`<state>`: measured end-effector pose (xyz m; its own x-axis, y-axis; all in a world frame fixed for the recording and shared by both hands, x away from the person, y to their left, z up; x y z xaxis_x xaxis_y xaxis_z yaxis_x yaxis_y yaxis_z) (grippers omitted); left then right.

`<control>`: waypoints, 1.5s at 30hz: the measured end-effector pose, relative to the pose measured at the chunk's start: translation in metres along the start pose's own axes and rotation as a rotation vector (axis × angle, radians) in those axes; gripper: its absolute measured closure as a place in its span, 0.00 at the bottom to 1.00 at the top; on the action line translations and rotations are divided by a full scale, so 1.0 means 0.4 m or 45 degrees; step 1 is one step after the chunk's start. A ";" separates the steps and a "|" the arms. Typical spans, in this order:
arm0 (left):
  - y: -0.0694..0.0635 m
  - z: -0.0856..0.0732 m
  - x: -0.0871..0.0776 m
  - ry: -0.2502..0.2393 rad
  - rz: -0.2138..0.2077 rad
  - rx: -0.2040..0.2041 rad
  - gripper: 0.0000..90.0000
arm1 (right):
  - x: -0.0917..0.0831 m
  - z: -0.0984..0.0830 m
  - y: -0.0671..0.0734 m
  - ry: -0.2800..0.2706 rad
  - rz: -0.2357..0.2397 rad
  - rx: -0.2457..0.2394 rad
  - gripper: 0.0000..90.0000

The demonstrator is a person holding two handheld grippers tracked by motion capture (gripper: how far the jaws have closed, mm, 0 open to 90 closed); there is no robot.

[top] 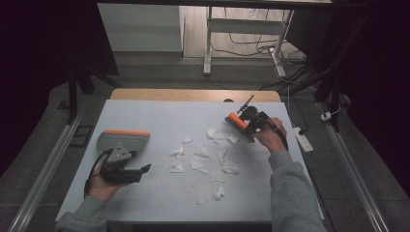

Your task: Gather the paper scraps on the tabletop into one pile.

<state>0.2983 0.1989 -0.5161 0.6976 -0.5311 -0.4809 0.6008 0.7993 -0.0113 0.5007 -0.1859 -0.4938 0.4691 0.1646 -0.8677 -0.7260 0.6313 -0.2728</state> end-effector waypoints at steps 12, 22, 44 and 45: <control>-0.001 0.000 -0.002 -0.001 0.000 0.003 0.31 | -0.066 0.022 0.171 -0.058 0.322 -0.189 0.79; 0.000 -0.001 0.001 0.003 -0.002 0.005 0.31 | -0.079 0.066 0.113 -0.201 0.159 -0.116 0.78; 0.000 -0.003 0.001 0.003 -0.011 0.014 0.31 | 0.003 0.138 0.228 -0.017 0.205 -0.468 0.79; 0.001 -0.003 0.001 0.001 -0.010 0.012 0.31 | -0.003 0.129 0.233 -0.022 0.217 -0.485 0.79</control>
<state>0.2982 0.1993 -0.5172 0.6927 -0.5368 -0.4816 0.6096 0.7927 -0.0068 0.4586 -0.0881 -0.4968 0.3322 0.2571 -0.9075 -0.9266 0.2688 -0.2630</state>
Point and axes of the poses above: each handheld gripper's, and its own axes: x roughly forward along the jaws, z roughly out of its top, y roughly to its left, the point moved 5 cm from there along x, roughly forward along the jaws, and after that the axes turned 11 degrees about -y, right-handed, at the moved point
